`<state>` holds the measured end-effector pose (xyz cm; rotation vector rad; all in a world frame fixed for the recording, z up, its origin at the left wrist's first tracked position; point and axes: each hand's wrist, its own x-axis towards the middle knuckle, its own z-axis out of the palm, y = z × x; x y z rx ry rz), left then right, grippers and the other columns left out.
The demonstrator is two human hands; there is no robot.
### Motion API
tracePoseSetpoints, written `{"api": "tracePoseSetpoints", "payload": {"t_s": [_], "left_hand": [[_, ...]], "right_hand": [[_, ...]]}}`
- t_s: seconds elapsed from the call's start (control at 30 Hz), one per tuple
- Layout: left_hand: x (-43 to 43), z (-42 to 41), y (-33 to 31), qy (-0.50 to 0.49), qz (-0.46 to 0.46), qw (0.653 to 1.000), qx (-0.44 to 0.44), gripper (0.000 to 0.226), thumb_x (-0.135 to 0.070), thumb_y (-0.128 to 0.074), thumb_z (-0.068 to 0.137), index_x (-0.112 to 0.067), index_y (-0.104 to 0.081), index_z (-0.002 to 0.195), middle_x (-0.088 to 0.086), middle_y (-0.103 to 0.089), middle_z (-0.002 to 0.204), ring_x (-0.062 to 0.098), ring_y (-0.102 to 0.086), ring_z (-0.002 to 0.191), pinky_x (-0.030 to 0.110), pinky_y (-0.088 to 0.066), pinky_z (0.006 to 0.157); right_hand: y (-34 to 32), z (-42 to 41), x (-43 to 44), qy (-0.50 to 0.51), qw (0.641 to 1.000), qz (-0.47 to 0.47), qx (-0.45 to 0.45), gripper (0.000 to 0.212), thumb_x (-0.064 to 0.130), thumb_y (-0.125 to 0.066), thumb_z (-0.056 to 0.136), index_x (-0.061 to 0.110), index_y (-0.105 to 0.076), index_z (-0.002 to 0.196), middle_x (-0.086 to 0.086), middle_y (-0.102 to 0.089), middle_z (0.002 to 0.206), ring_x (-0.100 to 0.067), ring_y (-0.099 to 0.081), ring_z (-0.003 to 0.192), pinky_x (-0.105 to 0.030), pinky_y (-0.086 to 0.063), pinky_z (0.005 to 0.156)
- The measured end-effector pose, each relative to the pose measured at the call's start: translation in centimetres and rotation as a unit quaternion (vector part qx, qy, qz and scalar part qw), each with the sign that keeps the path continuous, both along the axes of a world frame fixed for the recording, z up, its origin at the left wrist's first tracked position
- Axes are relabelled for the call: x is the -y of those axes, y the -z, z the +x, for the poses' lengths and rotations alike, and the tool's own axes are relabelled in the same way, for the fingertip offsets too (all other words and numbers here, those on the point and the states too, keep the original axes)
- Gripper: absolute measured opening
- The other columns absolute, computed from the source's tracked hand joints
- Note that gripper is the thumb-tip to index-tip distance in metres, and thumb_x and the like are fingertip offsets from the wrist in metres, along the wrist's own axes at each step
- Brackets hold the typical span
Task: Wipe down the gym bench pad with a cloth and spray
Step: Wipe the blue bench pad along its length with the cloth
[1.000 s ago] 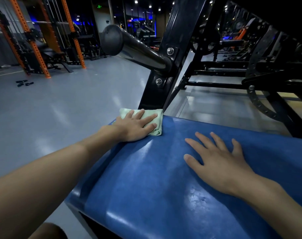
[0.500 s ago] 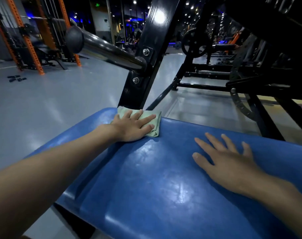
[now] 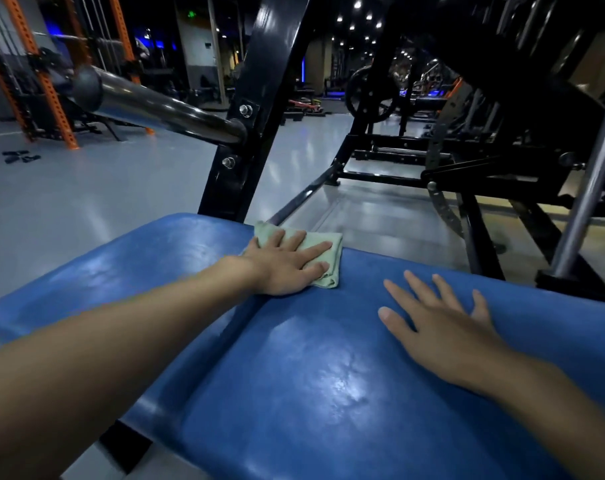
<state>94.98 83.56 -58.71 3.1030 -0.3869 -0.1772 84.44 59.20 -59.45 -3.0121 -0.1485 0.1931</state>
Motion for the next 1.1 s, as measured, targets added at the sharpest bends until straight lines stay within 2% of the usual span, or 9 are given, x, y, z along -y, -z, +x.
{"api": "tracePoseSetpoints", "payload": {"t_s": [0.1, 0.2, 0.3, 0.4, 0.47, 0.6, 0.77, 0.97, 1.1], "left_hand": [[2.5, -0.9, 0.0, 0.014, -0.005, 1.000, -0.009, 0.056, -0.072, -0.011, 0.094, -0.063, 0.004, 0.147, -0.009, 0.008, 0.167, 0.025, 0.012, 0.152, 0.060, 0.006, 0.118], [4.1, -1.6, 0.0, 0.021, -0.012, 1.000, -0.008, 0.057, -0.072, -0.011, 0.094, -0.063, 0.004, 0.147, -0.008, 0.008, 0.167, 0.026, 0.012, 0.152, 0.061, 0.007, 0.117], [6.0, -2.2, 0.0, 0.027, -0.011, 1.000, -0.010, 0.057, -0.073, -0.011, 0.093, -0.062, 0.004, 0.148, -0.008, 0.008, 0.167, 0.027, 0.013, 0.152, 0.061, 0.007, 0.117], [7.8, -2.5, 0.0, 0.039, -0.008, 0.999, -0.008, 0.057, -0.073, -0.010, 0.093, -0.062, 0.005, 0.147, -0.007, 0.008, 0.167, 0.028, 0.012, 0.152, 0.061, 0.007, 0.117], [9.3, -2.8, 0.1, 0.048, -0.010, 0.999, -0.008, 0.057, -0.072, -0.011, 0.093, -0.062, 0.005, 0.147, -0.006, 0.009, 0.167, 0.028, 0.012, 0.152, 0.061, 0.007, 0.117], [11.6, -3.4, -0.3, 0.076, -0.014, 0.997, -0.023, 0.059, -0.071, -0.012, 0.094, -0.059, 0.004, 0.150, -0.006, 0.009, 0.167, 0.028, 0.013, 0.152, 0.062, 0.007, 0.117], [8.7, -3.1, -1.5, 0.095, -0.071, 0.993, 0.020, 0.060, -0.069, -0.017, 0.096, -0.051, -0.011, 0.153, -0.008, -0.001, 0.167, 0.021, 0.004, 0.153, 0.062, 0.005, 0.117], [3.2, -3.9, -1.0, 0.030, -0.112, 0.992, 0.040, 0.055, -0.059, -0.019, 0.100, -0.040, -0.028, 0.151, -0.008, -0.026, 0.160, 0.017, -0.021, 0.148, 0.053, -0.020, 0.115], [1.9, -4.8, -1.2, 0.039, -0.087, 0.995, 0.032, 0.049, -0.049, -0.017, 0.104, -0.032, -0.042, 0.143, -0.007, -0.040, 0.151, 0.014, -0.030, 0.142, 0.043, -0.021, 0.115]], "right_hand": [[-0.7, -0.6, 1.7, -0.016, 0.999, 0.033, 0.015, 0.063, 0.069, -0.009, 0.092, 0.050, -0.009, 0.152, 0.020, 0.009, 0.163, -0.008, 0.015, 0.150, -0.054, 0.010, 0.118], [-0.6, -1.6, 4.2, -0.003, 1.000, -0.014, 0.026, 0.063, 0.070, -0.007, 0.091, 0.053, -0.005, 0.151, 0.019, 0.010, 0.163, -0.014, 0.017, 0.150, -0.056, 0.011, 0.118], [-0.3, -2.0, 5.0, -0.006, 0.999, 0.024, 0.021, 0.059, 0.066, -0.012, 0.095, 0.051, -0.009, 0.151, 0.020, 0.007, 0.163, -0.014, 0.012, 0.151, -0.054, 0.008, 0.119], [-0.7, -1.8, 6.4, 0.003, 0.990, 0.123, 0.072, 0.050, 0.050, -0.025, 0.102, 0.037, -0.032, 0.150, 0.016, -0.022, 0.160, -0.009, -0.015, 0.148, -0.041, -0.006, 0.122], [-0.8, -1.8, 8.1, 0.023, 0.981, 0.165, 0.102, 0.046, 0.039, -0.033, 0.104, 0.026, -0.042, 0.147, 0.011, -0.036, 0.154, -0.010, -0.031, 0.141, -0.028, -0.020, 0.115], [-0.6, -2.0, 9.3, 0.023, 0.980, 0.165, 0.106, 0.040, 0.028, -0.042, 0.103, 0.017, -0.049, 0.141, 0.006, -0.046, 0.146, -0.009, -0.040, 0.131, -0.011, -0.021, 0.095], [-2.5, 0.5, 5.7, 0.003, 0.980, 0.112, 0.165, 0.042, 0.029, -0.041, 0.103, 0.016, -0.047, 0.142, 0.000, -0.048, 0.144, -0.019, -0.041, 0.132, -0.031, -0.029, 0.108], [-4.1, 6.3, -3.2, -0.044, 0.978, 0.127, 0.161, 0.041, 0.032, -0.037, 0.102, 0.019, -0.051, 0.138, -0.005, -0.051, 0.144, -0.023, -0.040, 0.134, -0.036, -0.024, 0.112], [-1.3, 6.7, -4.8, -0.062, 0.996, 0.035, 0.051, 0.053, 0.048, -0.020, 0.102, 0.036, -0.022, 0.153, 0.005, -0.011, 0.165, -0.018, -0.003, 0.151, -0.049, 0.005, 0.120]]}}
